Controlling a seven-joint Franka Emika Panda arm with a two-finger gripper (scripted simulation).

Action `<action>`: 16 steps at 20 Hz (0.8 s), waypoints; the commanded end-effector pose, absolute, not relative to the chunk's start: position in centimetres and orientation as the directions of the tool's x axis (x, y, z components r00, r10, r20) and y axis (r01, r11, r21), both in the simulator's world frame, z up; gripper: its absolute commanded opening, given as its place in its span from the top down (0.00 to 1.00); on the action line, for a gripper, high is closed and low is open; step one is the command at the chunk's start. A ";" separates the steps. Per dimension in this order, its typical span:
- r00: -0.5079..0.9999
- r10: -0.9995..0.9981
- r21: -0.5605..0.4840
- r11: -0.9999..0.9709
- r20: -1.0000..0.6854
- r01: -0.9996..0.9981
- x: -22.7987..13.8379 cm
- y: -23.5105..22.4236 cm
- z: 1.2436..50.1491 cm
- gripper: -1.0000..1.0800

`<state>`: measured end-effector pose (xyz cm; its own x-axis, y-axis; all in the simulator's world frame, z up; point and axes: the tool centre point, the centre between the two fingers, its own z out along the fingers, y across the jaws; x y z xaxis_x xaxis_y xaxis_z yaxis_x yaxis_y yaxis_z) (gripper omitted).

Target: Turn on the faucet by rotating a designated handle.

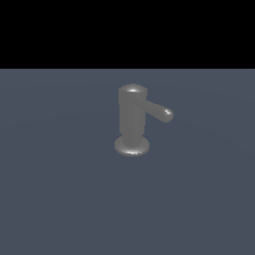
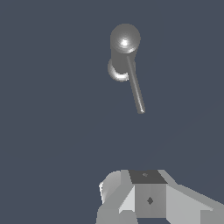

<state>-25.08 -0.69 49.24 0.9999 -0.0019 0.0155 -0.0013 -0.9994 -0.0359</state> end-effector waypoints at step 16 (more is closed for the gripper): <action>0.999 0.045 -0.028 -0.999 0.013 0.045 -24.1 -0.8 43.6 1.00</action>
